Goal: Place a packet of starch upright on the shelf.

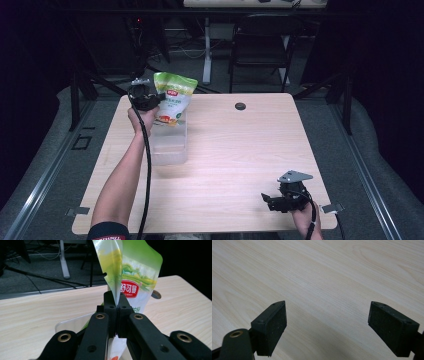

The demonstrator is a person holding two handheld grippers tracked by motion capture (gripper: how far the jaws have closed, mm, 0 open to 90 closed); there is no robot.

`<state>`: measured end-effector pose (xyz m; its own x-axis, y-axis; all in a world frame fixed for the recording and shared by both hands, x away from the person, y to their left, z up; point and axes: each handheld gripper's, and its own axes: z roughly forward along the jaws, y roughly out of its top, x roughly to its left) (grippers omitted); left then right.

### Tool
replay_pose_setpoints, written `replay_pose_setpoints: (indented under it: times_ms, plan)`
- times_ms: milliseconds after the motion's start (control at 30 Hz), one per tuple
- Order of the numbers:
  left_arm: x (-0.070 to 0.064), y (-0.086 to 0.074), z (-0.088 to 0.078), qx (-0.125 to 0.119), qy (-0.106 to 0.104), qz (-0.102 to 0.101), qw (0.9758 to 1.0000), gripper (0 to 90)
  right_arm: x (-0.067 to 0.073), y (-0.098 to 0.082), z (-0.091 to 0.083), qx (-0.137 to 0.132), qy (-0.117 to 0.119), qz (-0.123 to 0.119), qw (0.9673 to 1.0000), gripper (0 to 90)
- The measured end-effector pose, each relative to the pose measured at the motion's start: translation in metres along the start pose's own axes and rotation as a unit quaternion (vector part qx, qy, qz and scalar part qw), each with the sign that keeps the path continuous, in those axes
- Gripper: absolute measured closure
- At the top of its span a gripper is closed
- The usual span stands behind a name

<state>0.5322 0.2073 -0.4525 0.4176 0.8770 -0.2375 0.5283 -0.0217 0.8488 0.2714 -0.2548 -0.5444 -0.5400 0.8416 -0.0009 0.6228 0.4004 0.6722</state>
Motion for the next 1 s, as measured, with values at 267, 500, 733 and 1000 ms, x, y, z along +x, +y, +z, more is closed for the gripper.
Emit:
replay_pose_setpoints:
  times_ms: [267, 500, 733, 1000]
  plan:
    - [0.014, -0.012, 0.004, -0.025, -0.031, -0.064, 0.9971, 89.2, 0.001, -0.001, 0.0, -0.001, 0.0, 0.003, 1.0, 14.8]
    - [0.028, -0.025, 0.007, -0.026, -0.042, -0.095, 0.9943, 89.1, 0.0, -0.002, -0.001, 0.002, 0.001, 0.003, 1.0, 14.8]
    - [0.032, -0.027, 0.008, -0.021, -0.034, -0.094, 0.9947, 88.9, 0.002, -0.001, 0.0, 0.002, -0.001, 0.0, 1.0, 14.8]
    - [0.03, -0.026, 0.01, 0.008, -0.004, -0.066, 0.9978, 89.0, 0.002, -0.002, -0.001, 0.002, 0.0, -0.001, 1.0, 14.8]
